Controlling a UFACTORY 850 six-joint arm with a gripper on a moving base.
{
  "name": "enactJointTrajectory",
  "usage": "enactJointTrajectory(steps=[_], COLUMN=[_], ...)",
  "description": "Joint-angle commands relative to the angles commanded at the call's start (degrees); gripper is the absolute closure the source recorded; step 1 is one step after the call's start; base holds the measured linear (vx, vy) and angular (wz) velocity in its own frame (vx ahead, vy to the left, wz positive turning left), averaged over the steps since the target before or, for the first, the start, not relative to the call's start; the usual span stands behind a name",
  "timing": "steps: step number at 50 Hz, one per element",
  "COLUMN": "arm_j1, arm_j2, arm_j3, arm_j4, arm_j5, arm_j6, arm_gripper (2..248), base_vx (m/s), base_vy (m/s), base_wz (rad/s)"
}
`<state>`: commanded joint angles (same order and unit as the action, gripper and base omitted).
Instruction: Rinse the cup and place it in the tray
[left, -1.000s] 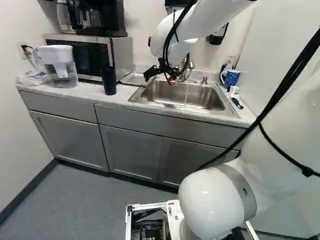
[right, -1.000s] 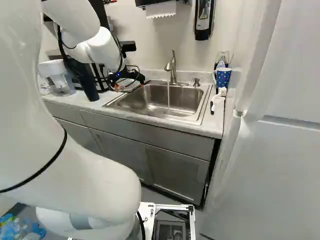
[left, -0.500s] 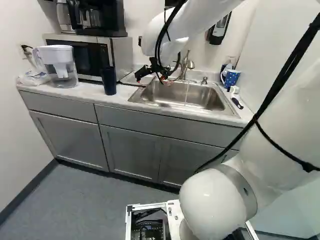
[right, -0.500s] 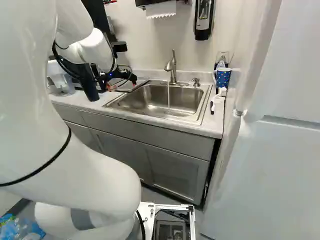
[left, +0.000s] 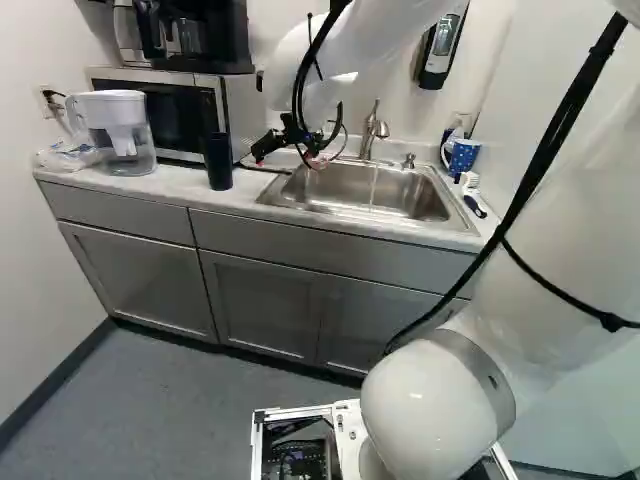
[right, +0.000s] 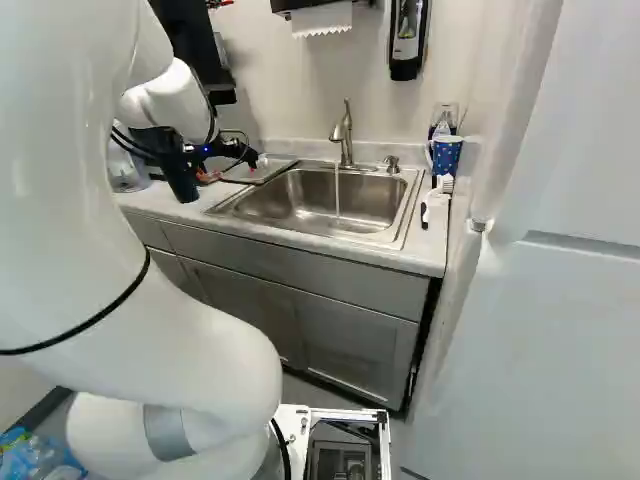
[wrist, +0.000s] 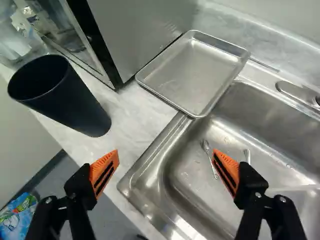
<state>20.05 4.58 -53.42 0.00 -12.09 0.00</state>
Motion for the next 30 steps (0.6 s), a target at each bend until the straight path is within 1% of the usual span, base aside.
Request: enactJointTrajectory(steps=[30], arm_j1=[5.3], arm_j2=[-3.5], arm_j3=[-3.5], arm_j4=[0.0], arm_j5=[0.0], arm_j6=[0.0], arm_gripper=[3], base_vx=[0.0], base_vy=[0.0], base_wz=[0.0])
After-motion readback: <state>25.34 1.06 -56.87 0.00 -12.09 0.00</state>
